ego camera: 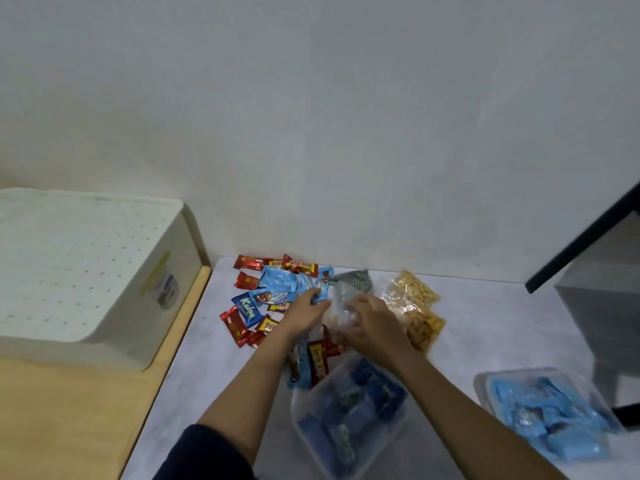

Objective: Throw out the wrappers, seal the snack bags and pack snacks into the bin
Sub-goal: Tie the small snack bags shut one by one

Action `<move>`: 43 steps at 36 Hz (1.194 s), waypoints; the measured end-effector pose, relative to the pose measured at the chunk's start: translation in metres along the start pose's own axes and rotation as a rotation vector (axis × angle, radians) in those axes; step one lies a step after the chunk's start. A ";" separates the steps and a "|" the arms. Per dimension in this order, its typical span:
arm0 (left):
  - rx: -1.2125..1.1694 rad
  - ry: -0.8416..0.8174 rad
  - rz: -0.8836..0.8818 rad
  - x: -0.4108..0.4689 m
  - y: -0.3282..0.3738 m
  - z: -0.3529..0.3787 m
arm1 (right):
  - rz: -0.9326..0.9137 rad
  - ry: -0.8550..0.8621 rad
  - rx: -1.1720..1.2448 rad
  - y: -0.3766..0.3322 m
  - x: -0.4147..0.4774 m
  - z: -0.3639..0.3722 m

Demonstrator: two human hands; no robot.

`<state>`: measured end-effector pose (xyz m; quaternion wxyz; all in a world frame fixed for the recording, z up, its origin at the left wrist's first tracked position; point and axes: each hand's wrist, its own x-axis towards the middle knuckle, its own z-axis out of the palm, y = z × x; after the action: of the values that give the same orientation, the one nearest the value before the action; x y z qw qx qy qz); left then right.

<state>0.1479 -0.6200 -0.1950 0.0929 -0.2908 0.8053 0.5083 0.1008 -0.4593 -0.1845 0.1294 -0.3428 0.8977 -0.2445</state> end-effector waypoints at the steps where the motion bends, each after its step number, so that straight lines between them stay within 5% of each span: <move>1: -0.035 -0.010 -0.016 0.006 -0.002 0.001 | -0.025 0.005 -0.056 -0.001 0.004 0.003; 10: -0.315 -0.042 -0.012 0.020 0.009 0.004 | -0.140 0.045 -0.131 0.012 0.019 0.010; 17: -0.409 -0.099 0.054 0.019 0.043 0.011 | -0.132 -0.044 0.137 0.021 0.016 -0.036; 24: -0.521 -0.140 0.076 -0.002 0.094 0.018 | -0.037 0.117 0.478 0.031 0.008 -0.081; 34: -0.623 -0.037 0.335 -0.025 0.156 0.007 | -0.005 0.342 0.927 0.033 -0.007 -0.164; 43: -0.556 0.072 0.591 -0.034 0.200 -0.002 | 0.003 0.468 0.804 0.040 -0.010 -0.213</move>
<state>0.0631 -0.5461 -0.0259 -0.1676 -0.0784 0.6890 0.7008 0.0010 -0.3521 -0.0245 0.0465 -0.1999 0.7374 -0.6436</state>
